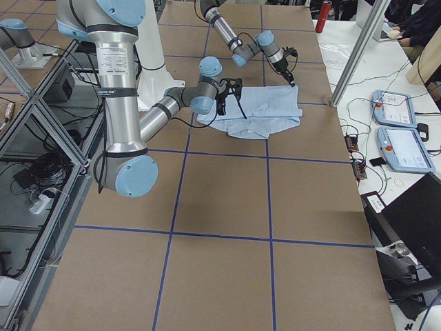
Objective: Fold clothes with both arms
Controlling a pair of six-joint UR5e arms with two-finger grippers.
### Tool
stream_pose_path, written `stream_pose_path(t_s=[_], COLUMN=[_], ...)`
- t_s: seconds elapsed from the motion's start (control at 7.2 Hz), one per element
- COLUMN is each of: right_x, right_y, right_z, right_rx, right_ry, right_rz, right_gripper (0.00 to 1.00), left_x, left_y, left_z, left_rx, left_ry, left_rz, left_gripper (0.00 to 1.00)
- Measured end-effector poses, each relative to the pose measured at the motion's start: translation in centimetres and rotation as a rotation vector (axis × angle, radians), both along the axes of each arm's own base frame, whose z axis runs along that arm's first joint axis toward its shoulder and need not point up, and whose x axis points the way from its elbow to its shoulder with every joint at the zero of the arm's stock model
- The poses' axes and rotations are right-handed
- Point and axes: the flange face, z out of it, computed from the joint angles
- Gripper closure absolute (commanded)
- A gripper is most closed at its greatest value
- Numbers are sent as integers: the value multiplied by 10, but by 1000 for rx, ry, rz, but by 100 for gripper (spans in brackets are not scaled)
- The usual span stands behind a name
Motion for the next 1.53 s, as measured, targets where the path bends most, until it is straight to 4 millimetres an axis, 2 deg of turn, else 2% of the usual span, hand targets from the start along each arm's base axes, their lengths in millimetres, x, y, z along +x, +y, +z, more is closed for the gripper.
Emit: stream_pose_path(t_s=[0.14, 0.28, 0.42, 0.56, 0.83, 0.97, 1.11, 1.25, 1.53], right_x=[-5, -14, -30, -54, -118, -149, -171, -186, -199], right_y=[-3, -5, -3, 6, 35, 55, 73, 85, 96], right_z=[2, 6, 9, 13, 0, -11, -15, -11, 0], right_rx=[2, 5, 19, 40, 100, 145, 188, 221, 258], right_ry=[11, 24, 44, 77, 197, 275, 335, 377, 423], right_rz=[3, 5, 15, 26, 25, 18, 9, -6, -37], right_gripper=[0, 0, 0, 0, 0, 0, 0, 0, 0], left_x=[-21, -48, -76, -103, -148, -163, -169, -172, -170], left_y=[-5, -3, 10, 31, 83, 104, 115, 120, 123], left_z=[-6, 2, 17, 27, 8, -5, -11, -13, -12], left_rx=[8, -9, -36, -56, -74, -76, -78, -81, -86], left_ry=[18, 40, 57, 57, 12, 6, 10, 12, 12], left_rz=[32, 90, 151, 196, 260, 277, 289, 297, 306], left_gripper=[0, 0, 0, 0, 0, 0, 0, 0, 0])
